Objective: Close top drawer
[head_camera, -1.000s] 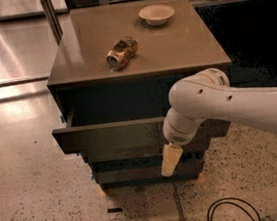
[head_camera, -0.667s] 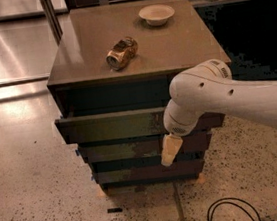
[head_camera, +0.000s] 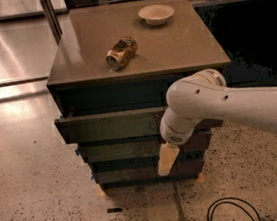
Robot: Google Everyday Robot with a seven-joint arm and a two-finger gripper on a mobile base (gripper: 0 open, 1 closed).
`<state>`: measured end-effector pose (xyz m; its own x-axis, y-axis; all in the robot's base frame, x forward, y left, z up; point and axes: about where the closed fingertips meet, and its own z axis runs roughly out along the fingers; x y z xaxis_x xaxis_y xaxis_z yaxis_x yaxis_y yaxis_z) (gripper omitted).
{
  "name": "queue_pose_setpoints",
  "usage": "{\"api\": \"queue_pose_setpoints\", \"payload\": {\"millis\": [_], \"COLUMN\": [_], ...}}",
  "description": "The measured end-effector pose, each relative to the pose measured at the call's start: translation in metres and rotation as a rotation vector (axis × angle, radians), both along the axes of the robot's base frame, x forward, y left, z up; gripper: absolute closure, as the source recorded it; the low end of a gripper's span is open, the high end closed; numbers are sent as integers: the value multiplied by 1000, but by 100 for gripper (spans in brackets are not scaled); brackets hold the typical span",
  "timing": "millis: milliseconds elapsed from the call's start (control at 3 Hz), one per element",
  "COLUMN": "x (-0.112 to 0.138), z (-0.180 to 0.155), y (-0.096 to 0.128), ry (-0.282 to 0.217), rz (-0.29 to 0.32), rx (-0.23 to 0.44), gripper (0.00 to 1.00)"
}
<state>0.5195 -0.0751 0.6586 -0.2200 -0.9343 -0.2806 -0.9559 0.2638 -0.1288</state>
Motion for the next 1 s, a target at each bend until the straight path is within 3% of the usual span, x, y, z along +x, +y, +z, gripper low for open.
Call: {"api": "queue_pose_setpoints", "payload": {"millis": [333,1000], "x": [0,40], "z": [-23,-26], "y": [11,-7], "ry": [40,1], "rz": [20,-22], "rx": [12,-11], "gripper": [0,0]}}
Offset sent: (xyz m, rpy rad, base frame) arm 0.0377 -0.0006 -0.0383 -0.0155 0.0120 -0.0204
